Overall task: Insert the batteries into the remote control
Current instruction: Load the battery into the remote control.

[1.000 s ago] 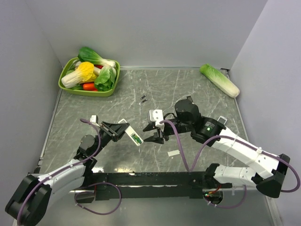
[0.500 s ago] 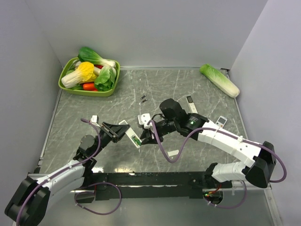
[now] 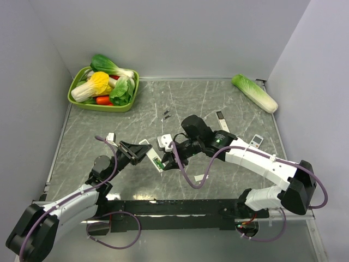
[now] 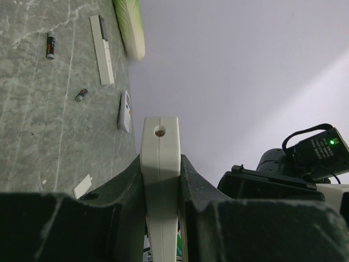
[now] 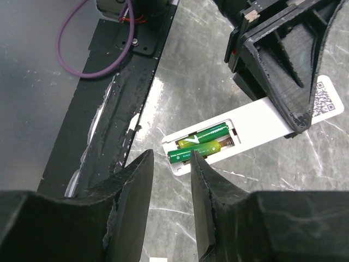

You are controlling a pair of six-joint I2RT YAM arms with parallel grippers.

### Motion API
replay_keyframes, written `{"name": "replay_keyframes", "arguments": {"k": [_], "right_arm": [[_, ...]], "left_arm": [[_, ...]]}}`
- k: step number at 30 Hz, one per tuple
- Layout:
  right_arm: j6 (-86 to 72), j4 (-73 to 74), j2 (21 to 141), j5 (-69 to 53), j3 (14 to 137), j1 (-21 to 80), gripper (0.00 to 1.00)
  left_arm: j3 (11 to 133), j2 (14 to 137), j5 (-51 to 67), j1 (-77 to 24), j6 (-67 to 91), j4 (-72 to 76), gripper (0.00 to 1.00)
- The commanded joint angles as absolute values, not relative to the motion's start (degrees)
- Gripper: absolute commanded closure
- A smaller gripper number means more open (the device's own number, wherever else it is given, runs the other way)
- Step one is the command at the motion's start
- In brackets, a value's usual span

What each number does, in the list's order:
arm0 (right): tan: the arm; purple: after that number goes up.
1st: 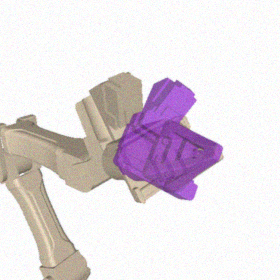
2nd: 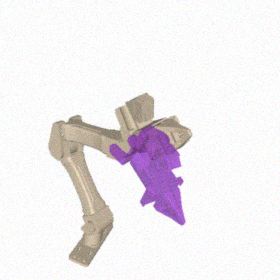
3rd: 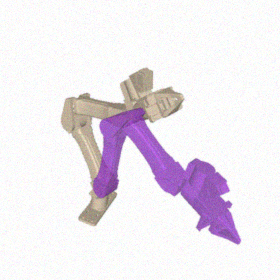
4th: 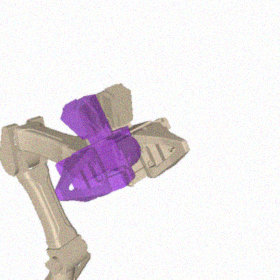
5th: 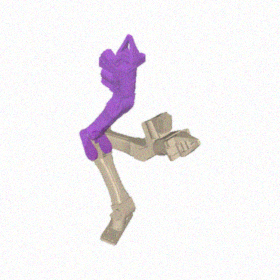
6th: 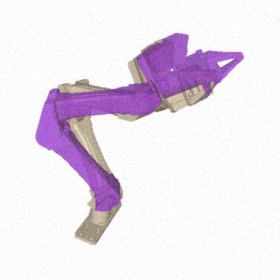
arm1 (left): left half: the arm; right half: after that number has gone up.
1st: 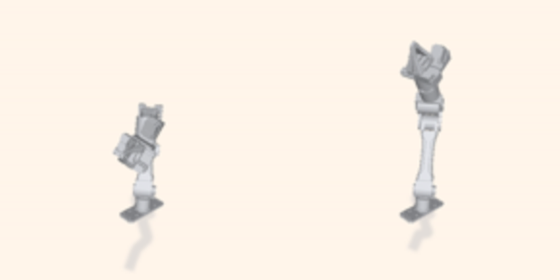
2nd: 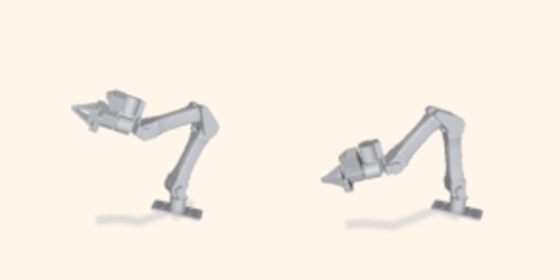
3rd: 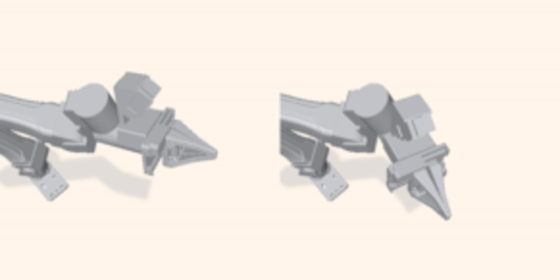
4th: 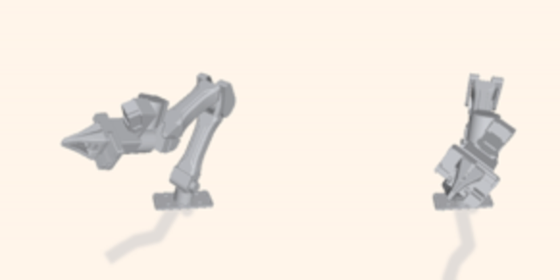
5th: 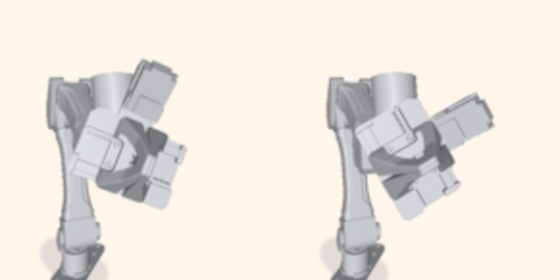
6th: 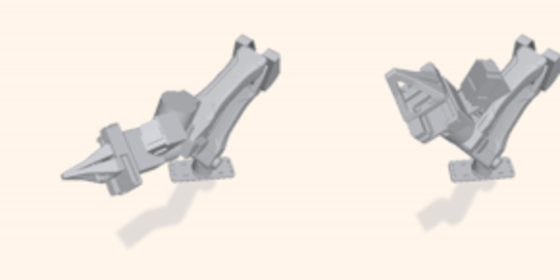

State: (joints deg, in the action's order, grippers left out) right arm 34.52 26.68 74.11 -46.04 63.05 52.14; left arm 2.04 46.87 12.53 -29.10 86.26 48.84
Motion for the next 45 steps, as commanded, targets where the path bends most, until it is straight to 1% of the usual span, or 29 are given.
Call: {"name": "replay_keyframes", "arguments": {"k": [1, 4, 22, 39, 45], "right_arm": [[38.1, 26.6, 75.2, -48.4, 65.1, 51.9, 0.56], [38.7, 26.0, 75.2, -48.4, 64.8, 51.9, 0.55], [39.8, 26.5, 77.6, -48.7, 65.3, 51.9, 0.56], [40.2, 26.3, 79.7, -44.7, 65.6, 51.9, 0.59], [40.8, 27.1, 80.6, -43.1, 65.8, 51.9, 0.59]], "left_arm": [[4.7, 46.6, 14.1, -28.9, 86.1, 52.4, 0.99], [4.8, 46.6, 14.2, -28.9, 86.3, 52.6, 0.99], [5.2, 46.8, 15.0, -28.9, 87.1, 53.9, 0.99], [5.9, 45.9, 16.3, -29.0, 88.0, 54.1, 0.98], [5.6, 46.8, 17.1, -28.9, 89.2, 56.2, 0.99]]}}
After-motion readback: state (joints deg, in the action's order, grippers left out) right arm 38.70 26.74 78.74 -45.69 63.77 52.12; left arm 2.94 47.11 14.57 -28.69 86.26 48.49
